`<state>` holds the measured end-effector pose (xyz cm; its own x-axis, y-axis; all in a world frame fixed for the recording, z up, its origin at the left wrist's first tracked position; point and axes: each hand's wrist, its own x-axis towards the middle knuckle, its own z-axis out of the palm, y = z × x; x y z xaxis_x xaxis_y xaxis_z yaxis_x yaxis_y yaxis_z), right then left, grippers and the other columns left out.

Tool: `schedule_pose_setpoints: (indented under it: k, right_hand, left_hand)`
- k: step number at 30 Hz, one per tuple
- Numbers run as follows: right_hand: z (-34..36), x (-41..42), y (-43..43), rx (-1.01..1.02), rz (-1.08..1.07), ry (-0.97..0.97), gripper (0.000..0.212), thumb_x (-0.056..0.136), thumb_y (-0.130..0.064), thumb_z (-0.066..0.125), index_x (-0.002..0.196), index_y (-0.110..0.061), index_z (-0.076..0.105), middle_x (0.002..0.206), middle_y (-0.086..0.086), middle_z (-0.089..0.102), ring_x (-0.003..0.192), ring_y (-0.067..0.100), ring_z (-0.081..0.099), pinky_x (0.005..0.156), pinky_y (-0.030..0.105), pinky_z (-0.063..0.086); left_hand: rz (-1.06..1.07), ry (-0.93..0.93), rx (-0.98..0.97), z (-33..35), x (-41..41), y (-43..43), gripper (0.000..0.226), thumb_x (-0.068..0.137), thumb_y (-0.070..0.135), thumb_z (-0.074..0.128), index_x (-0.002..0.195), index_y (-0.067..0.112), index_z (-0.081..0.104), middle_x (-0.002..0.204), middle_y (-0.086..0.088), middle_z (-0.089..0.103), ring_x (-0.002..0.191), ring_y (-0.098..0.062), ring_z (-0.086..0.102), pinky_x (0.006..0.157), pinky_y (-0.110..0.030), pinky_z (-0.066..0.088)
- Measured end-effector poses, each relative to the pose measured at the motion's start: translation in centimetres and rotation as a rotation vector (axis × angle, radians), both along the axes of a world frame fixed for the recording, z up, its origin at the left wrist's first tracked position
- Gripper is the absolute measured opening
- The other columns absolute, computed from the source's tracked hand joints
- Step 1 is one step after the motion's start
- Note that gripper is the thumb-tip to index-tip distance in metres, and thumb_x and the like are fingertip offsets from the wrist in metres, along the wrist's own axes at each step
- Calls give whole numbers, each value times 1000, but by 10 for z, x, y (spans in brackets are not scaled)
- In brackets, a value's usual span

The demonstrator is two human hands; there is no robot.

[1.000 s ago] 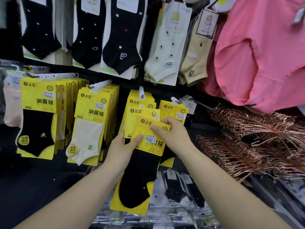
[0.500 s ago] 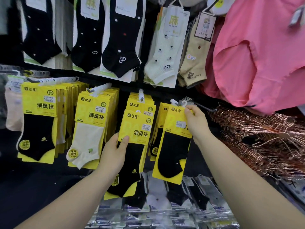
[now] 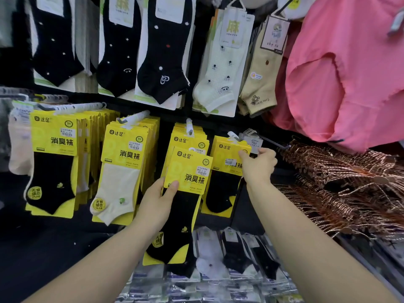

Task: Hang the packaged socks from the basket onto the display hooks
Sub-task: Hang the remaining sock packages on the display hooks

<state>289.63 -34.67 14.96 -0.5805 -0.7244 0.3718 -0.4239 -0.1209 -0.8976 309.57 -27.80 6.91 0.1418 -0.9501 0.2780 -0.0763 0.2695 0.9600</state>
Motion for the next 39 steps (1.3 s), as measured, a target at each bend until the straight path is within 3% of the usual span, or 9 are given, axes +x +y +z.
schedule_pose_setpoints:
  k: [3,5,9,15,20,24,28,33,39]
  right_hand:
    - [-5,4,25,-54,202,1,31,84,-26,69,107,-20,49,119,4,49,110,21,49,88,33,43]
    - [-9,9,42,9,415,39,18,87,-30,65,100,-23,53,103,-6,55,97,11,54,75,23,41]
    - [-12,16,59,93,604,37,26,89,-40,61,111,-27,57,110,-1,59,101,13,57,82,27,46]
    - [5,12,72,37,645,-50,7,83,-33,70,88,-29,74,113,17,65,106,31,62,97,51,47]
    - [10,9,71,46,659,-55,4,80,-21,73,79,-23,76,99,5,72,102,26,65,96,45,50]
    - [11,4,64,28,589,-192,12,82,-15,72,73,-23,74,103,11,71,107,33,63,101,52,45]
    - [19,-6,47,-66,451,-265,8,83,-12,70,78,-18,71,98,9,70,104,30,63,99,52,46]
    - [33,-11,15,-120,382,-294,8,87,-9,66,92,-9,72,96,11,69,101,31,63,96,49,49]
    - [31,-7,-10,-27,462,-287,12,84,-15,70,74,-21,70,99,11,71,105,33,64,89,50,53]
  left_hand:
    - [-40,19,14,4,-7,5,17,99,32,45,105,35,61,105,15,68,100,-3,62,74,-18,46]
    - [-75,19,26,7,-15,8,21,99,31,45,111,30,62,110,8,68,105,-10,62,86,-28,50]
    - [-136,49,40,14,-31,17,23,99,27,47,115,21,63,111,2,70,107,-16,63,99,-42,48]
    - [-198,-14,15,17,-35,21,20,98,20,48,112,21,62,113,1,69,109,-16,62,100,-40,46]
    - [-210,-85,10,11,-33,17,16,97,21,50,102,30,63,101,12,71,101,-10,65,81,-23,50]
    - [-220,-105,66,5,-33,13,24,97,20,52,120,26,57,117,4,64,111,-16,60,99,-37,46]
    - [-173,-135,78,2,-29,7,38,95,17,54,132,23,49,123,3,57,109,-14,57,97,-33,45]
    - [-173,-157,87,-3,-25,2,26,95,10,53,115,26,58,113,6,65,104,-13,60,99,-34,46]
    - [-205,-158,69,-12,-23,-9,30,93,2,53,98,30,64,103,9,69,104,-7,62,96,-29,47]
